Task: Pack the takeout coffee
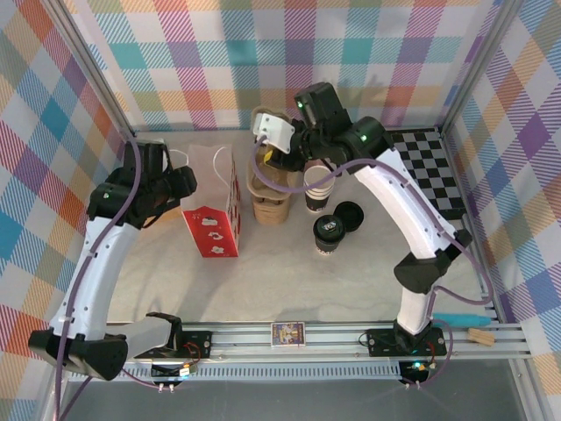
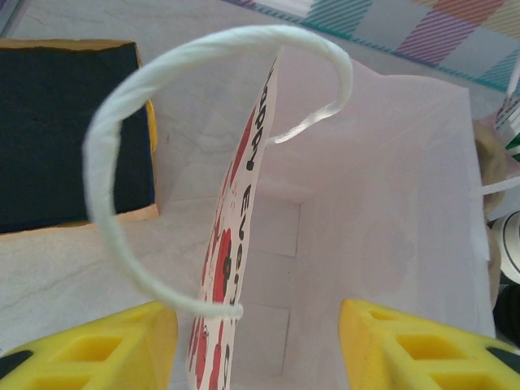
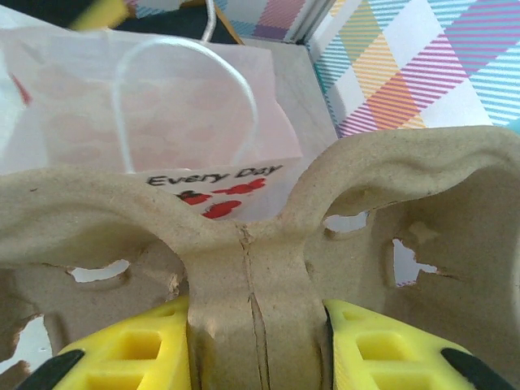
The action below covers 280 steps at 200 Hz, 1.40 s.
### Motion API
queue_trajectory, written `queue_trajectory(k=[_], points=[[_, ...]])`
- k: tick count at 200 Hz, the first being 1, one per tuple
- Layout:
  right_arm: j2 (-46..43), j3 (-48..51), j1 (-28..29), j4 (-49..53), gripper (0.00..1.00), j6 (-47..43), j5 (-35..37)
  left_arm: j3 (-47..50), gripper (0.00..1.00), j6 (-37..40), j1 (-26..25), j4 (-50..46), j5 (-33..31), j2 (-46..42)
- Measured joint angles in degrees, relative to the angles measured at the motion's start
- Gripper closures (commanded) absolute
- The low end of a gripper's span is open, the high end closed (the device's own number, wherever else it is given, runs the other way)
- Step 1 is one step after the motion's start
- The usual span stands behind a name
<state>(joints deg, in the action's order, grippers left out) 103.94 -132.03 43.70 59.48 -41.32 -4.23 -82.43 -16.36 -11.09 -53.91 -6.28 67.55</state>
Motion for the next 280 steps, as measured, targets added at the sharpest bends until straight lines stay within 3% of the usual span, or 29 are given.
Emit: queue_trajectory(k=[51, 99, 129, 217, 280], points=[[-4.28, 3.43, 4.04, -0.35, 0.74, 0.20, 1.99, -0.33, 0.52, 1.97, 0.02, 0.07, -2.36, 4.52], [-6.12, 3.08, 6.51, -0.55, 0.73, 1.62, 2.14, 0.24, 0.87, 2.56, 0.04, 0.31, -1.22, 5.57], [-6.12, 0.81, 8.17, -0.79, 0.73, 4.13, 1.95, 0.66, 1.00, 2.60, 0.04, 0.68, -0.31, 5.46], [-7.58, -0.96, 10.38, -7.15, 0.71, 15.28, -4.57, 1.70, 1.00, 2.95, -1.57, -1.31, -0.31, 0.09], [-4.68, -4.63, 10.38, -13.46, 0.70, 26.32, -12.00, 0.11, 1.00, 3.69, -12.98, -7.82, -7.43, -3.23]])
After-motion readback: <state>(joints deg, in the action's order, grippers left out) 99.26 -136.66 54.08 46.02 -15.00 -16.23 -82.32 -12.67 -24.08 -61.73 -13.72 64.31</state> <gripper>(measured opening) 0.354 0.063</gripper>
